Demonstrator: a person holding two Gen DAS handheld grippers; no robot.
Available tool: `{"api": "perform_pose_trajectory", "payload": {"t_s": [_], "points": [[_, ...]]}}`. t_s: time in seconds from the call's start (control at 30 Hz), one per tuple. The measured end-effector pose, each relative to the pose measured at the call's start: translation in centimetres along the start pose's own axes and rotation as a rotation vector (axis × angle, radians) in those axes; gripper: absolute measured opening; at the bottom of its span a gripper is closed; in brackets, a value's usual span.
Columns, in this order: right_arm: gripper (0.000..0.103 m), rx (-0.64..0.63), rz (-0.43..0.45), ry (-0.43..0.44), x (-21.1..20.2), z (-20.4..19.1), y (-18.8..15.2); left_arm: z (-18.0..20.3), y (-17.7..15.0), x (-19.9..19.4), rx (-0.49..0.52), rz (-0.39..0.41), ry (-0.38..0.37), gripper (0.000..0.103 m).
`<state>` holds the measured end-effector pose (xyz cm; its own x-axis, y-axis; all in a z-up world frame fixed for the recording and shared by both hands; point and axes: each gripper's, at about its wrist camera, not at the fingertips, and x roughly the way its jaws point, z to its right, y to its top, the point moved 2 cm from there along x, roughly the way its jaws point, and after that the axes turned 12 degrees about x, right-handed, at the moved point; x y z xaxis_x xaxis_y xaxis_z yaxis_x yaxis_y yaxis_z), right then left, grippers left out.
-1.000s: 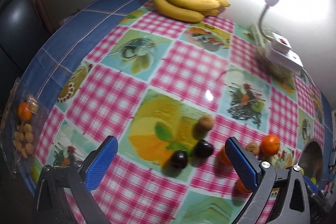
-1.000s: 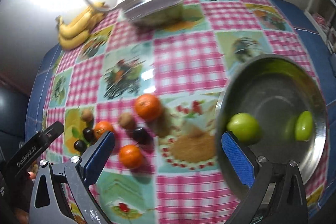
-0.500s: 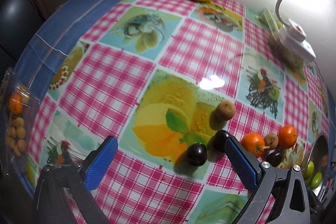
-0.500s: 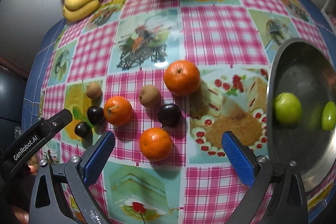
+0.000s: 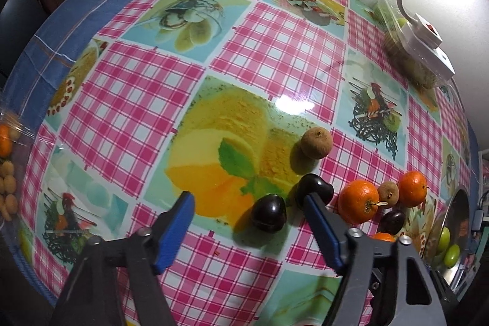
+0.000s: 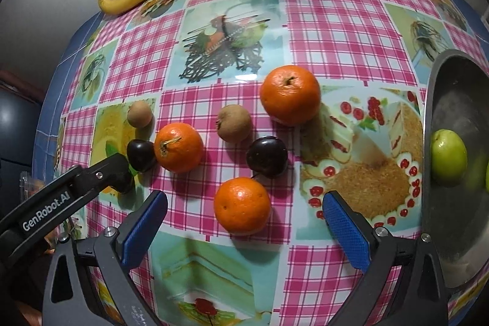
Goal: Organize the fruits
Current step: 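Grasp the dark plum with the left tool while the right tool approaches a tangerine, then close the right tool on the tangerine while the left tool holds the plum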
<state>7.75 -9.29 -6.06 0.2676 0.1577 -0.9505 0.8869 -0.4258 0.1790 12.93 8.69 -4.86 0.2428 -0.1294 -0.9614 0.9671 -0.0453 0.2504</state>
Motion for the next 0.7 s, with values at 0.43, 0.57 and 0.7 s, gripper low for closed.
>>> {"api": "perform_pose_trajectory", "payload": {"t_s": [0.43, 0.57, 0.7], "points": [[0.053, -0.033, 0.000, 0.002, 0.15, -0.81, -0.12, 0.26, 0.21, -0.11, 0.003, 0.004, -0.040, 0.036], [0.041, -0.033, 0.003, -0.011, 0.04, -0.68, -0.13, 0.47, 0.25, -0.10, 0.009, 0.006, -0.053, 0.028], [0.037, -0.017, -0.006, 0.003, -0.15, -0.19, -0.04, 0.56, 0.39, -0.32, 0.017, 0.016, -0.051, 0.024]]}}
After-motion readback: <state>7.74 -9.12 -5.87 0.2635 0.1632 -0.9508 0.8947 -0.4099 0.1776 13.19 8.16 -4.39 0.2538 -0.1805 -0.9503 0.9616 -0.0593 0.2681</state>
